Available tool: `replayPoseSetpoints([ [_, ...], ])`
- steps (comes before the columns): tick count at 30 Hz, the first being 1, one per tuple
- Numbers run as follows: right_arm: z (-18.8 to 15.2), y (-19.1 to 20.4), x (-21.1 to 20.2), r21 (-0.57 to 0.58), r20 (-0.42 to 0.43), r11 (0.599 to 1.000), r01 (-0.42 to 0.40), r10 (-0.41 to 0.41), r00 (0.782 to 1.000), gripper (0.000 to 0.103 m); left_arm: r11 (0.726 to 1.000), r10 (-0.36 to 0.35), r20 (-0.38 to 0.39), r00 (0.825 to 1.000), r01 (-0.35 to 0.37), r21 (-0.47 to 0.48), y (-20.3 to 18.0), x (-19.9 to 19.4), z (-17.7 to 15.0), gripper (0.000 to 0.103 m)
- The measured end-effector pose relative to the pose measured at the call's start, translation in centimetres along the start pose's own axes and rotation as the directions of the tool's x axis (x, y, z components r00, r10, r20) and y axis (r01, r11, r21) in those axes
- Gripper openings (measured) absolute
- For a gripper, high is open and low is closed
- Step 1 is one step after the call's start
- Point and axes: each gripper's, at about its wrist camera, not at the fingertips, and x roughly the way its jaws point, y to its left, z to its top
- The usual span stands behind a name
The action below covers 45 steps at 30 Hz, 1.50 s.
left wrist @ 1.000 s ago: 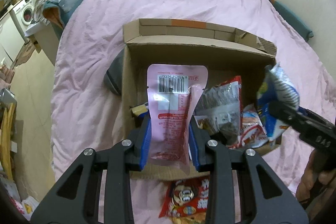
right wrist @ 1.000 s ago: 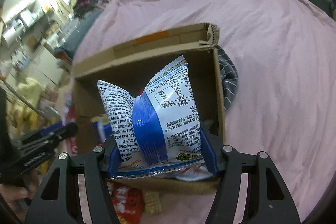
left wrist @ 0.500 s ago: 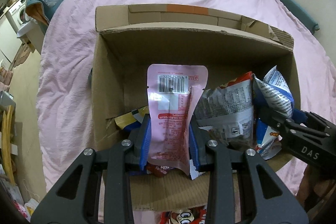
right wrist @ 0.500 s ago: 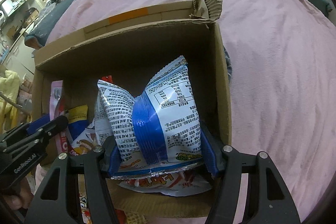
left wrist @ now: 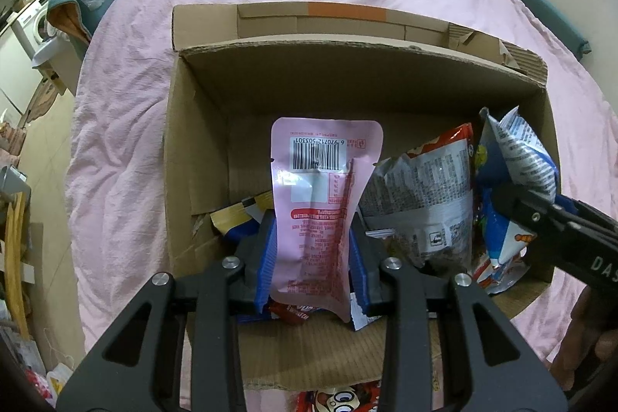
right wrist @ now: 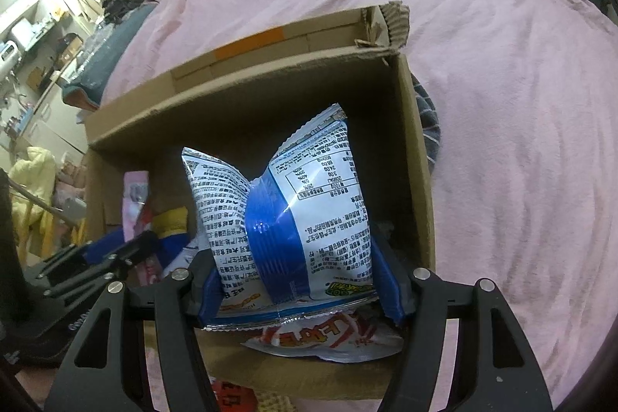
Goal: Organize snacks
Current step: 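Carry both packets into the cardboard box and open both grippers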
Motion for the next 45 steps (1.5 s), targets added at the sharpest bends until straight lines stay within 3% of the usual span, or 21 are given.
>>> replayPoseSetpoints([
  [4, 0.1, 0.0, -0.9, 0.001, 0.029, 0.999, -0.032, 0.032, 0.999, 0.070, 1.000, 0.007, 0.003, 1.000, -0.007, 0.003, -0.1, -0.2, 0.0, 0.032],
  [5, 0.2, 0.0, -1.3, 0.002, 0.042, 0.999, -0.044, 0.044, 0.998, 0.073, 1.000, 0.009, 0.005, 1.000, -0.009, 0.002, -0.1, -0.2, 0.0, 0.032],
  [7, 0.3, 0.2, -2.0, 0.002, 0.068, 0.999, -0.053, 0.053, 0.996, 0.092, 1.000, 0.013, 0.007, 1.000, -0.013, 0.001, -0.1, -0.4, 0.0, 0.032],
  [9, 0.3, 0.3, -2.5, -0.002, 0.092, 0.999, -0.051, 0.051, 0.994, 0.095, 1.000, 0.019, 0.007, 1.000, -0.019, 0.003, -0.1, -0.4, 0.0, 0.033],
  [17, 0.7, 0.0, -3.8, 0.012, 0.125, 0.997, -0.070, 0.068, 0.990, 0.096, 0.999, 0.037, 0.012, 0.999, -0.037, -0.006, -0.3, -1.0, 0.1, 0.035],
  [23, 1.2, -0.1, -4.5, 0.027, 0.144, 0.995, -0.095, 0.090, 0.985, 0.096, 0.998, 0.055, 0.013, 0.998, -0.055, -0.011, -0.2, -1.5, 0.2, 0.043],
  [26, 1.2, 0.0, -4.7, 0.024, 0.143, 0.994, -0.104, 0.100, 0.985, 0.096, 0.998, 0.057, 0.010, 0.998, -0.057, -0.028, 0.0, -1.9, 0.2, 0.055],
  [28, 1.1, 0.1, -4.9, 0.022, 0.144, 0.994, -0.109, 0.105, 0.984, 0.096, 0.997, 0.056, 0.012, 0.998, -0.056, -0.046, 0.2, -2.2, 0.2, 0.071],
  [30, 1.0, 0.0, -5.2, 0.019, 0.145, 0.993, -0.114, 0.110, 0.983, 0.096, 0.996, 0.064, 0.015, 0.998, -0.063, -0.057, 0.4, -2.6, 0.2, 0.076],
  [45, -0.9, 0.9, -7.0, -0.002, 0.124, 0.988, -0.156, 0.155, 0.980, 0.096, 0.994, 0.103, 0.090, 0.991, -0.098, -0.057, 0.8, -7.0, -1.2, 0.076],
])
